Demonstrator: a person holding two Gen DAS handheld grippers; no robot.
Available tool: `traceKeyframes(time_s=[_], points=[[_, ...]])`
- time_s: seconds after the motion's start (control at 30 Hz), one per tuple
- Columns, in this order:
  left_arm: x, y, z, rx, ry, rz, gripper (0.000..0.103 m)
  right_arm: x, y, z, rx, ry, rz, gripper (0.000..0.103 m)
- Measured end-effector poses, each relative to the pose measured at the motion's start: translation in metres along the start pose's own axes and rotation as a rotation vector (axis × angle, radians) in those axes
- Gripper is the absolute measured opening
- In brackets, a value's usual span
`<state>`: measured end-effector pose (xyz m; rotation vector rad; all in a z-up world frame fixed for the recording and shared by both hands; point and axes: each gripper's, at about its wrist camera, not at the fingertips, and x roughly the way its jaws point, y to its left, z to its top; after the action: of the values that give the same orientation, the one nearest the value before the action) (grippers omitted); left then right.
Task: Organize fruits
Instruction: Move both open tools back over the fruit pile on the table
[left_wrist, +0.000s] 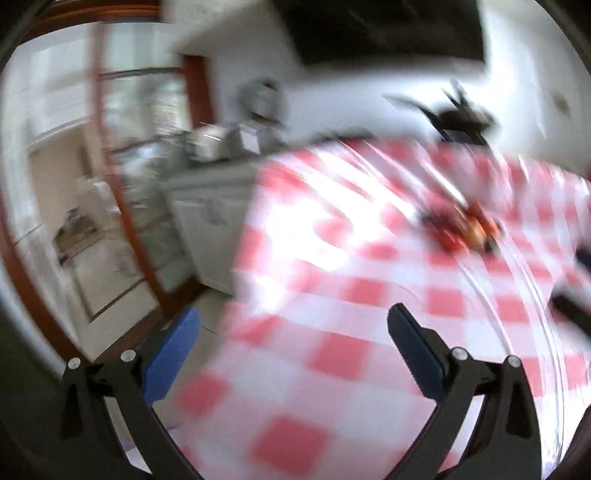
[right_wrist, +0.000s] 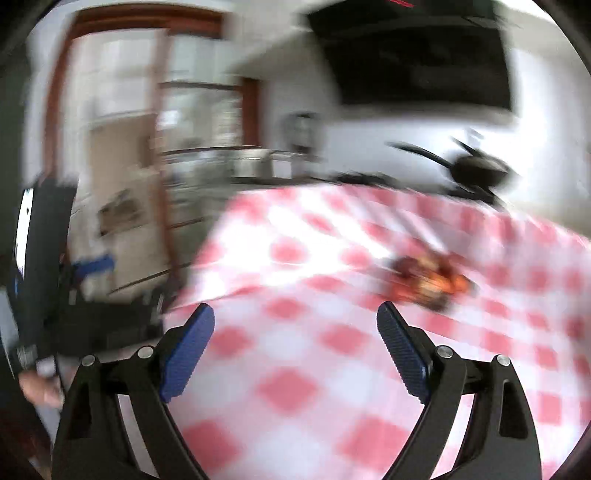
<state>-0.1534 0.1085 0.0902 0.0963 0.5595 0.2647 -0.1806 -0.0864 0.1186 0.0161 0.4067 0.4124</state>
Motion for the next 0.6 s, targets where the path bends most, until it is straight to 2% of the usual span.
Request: traceKeyframes(time_s=[0.07,0.1,0.2,0.3,0.4,0.5,0.6], points=[[0.029,-0.032,0.008,0.041,0.053,-0.100,0.102,0.008,-0.052,0.007,0.124,0.016,-0.076,0.087],[0.050,-0.053,0.014,0.050,0.100,-0.143,0.102,0.019,-0.065,0.006,0.168,0.033,-0.103,0.087],[0.095,-0.092,0.023,0.025,0.186,-0.272,0.102,0.035,-0.122,0.003,0.293,0.099,-0.157,0.087],[0.129,-0.116,0.037,-0.010,0.199,-0.332,0.102,0.063,-0.162,-0.008,0.373,0.146,-0.202,0.087],[0.155,-0.127,0.041,-0.043,0.220,-0.338,0.102,0.086,-0.189,-0.016,0.379,0.202,-0.250,0.087],[0.169,-0.122,0.036,-0.104,0.264,-0.361,0.101,0.121,-0.207,-0.019,0.362,0.242,-0.283,0.087],[0.171,-0.111,0.036,-0.176,0.262,-0.399,0.101,0.150,-0.218,-0.016,0.376,0.272,-0.262,0.084]])
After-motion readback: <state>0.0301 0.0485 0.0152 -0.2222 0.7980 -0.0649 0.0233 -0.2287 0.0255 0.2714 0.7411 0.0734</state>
